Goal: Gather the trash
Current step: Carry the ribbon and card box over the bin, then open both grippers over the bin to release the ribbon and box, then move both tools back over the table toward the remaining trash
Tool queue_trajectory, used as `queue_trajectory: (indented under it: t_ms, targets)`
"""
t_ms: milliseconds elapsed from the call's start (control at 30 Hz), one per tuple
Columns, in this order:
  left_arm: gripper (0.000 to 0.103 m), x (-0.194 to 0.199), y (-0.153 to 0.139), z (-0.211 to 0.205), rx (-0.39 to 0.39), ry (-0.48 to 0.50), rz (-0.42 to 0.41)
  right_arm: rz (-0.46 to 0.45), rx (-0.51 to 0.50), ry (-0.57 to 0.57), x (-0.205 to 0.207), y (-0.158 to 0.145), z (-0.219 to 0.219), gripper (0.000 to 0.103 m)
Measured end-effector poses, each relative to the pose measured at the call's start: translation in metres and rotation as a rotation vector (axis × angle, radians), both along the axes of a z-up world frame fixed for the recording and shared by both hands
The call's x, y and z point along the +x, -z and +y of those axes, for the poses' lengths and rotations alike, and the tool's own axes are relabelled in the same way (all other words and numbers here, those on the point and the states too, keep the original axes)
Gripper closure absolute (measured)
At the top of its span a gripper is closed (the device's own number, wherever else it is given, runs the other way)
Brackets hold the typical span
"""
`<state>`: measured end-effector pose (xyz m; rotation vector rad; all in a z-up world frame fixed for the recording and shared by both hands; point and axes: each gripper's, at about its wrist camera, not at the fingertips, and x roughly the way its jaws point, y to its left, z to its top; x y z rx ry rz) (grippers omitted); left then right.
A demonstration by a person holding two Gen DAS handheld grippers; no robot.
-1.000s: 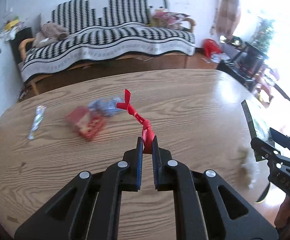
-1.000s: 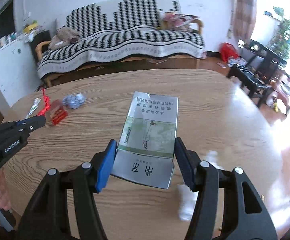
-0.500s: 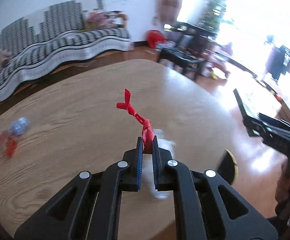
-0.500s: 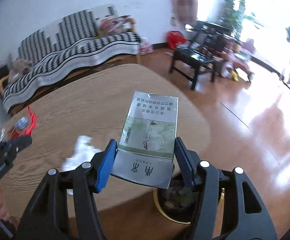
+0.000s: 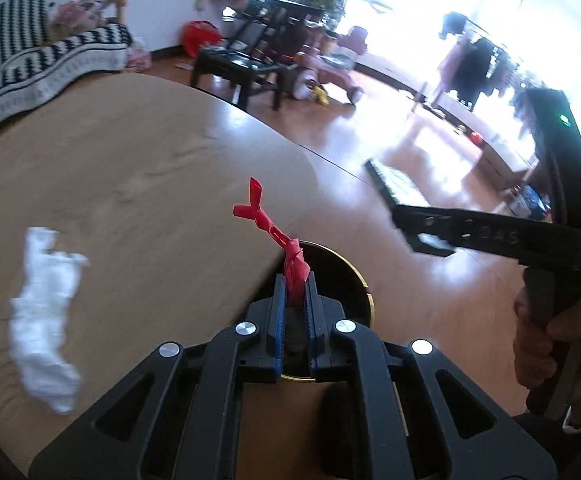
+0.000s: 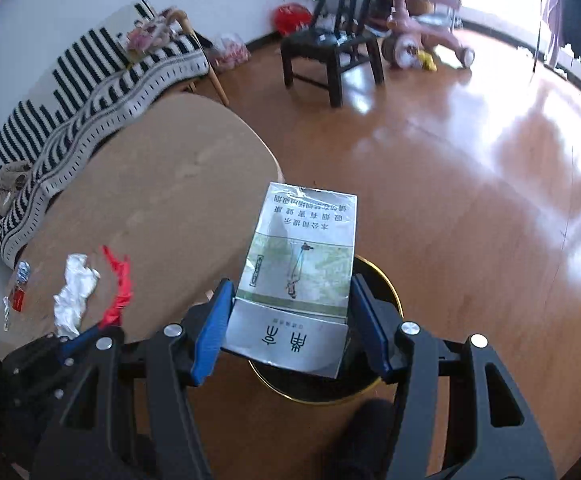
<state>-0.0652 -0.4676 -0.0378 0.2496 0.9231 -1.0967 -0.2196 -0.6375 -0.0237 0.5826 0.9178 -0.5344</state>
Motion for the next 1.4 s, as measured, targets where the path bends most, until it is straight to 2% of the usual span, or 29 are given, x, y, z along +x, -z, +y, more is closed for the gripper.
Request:
queue_trajectory:
  t_ms: [300, 500, 600, 633, 667, 733, 967, 1100, 1267, 1400]
  targets:
    - [0.095, -0.009, 0.024, -0.027, 0.019, 0.044, 0.036, 0.029, 0.049, -0.017, 0.008, 0.016, -0.01, 0.045]
    - [0.095, -0.004, 0.025, -0.033, 0.008, 0.07, 0.047, 0.028, 0.058, -0.009, 0.006, 0.018, -0.018, 0.044]
    - [0.093, -0.004, 0.028, -0.036, 0.011, 0.068, 0.049, 0.033, 0.064, -0.01, 0.006, 0.02, -0.021, 0.038]
    - [0.083, -0.003, 0.029, -0.036, 0.012, 0.068, 0.056, 0.035, 0.066, -0.005, 0.006, 0.021, -0.022, 0.03]
    - [0.06, -0.002, 0.029, -0.036, 0.01, 0.067, 0.062, 0.033, 0.064, -0.002, 0.006, 0.021, -0.022, 0.026]
    - [0.035, -0.003, 0.027, -0.034, -0.003, 0.046, 0.049, 0.03, 0.062, -0.001, 0.006, 0.021, -0.022, 0.024]
    - [0.031, 0.002, 0.02, -0.027, -0.015, 0.024, 0.054, -0.004, 0.04, -0.007, 0.013, 0.008, -0.015, 0.022]
    - [0.028, 0.009, 0.008, -0.012, -0.024, 0.003, 0.036, -0.03, -0.004, -0.042, 0.028, -0.009, 0.003, 0.022]
    - [0.023, 0.026, -0.015, 0.027, -0.048, -0.063, 0.006, -0.086, -0.06, -0.099, 0.056, -0.034, 0.038, 0.022]
    - [0.019, 0.048, -0.036, 0.076, -0.059, -0.157, -0.03, -0.139, -0.076, -0.168, 0.085, -0.053, 0.072, 0.02]
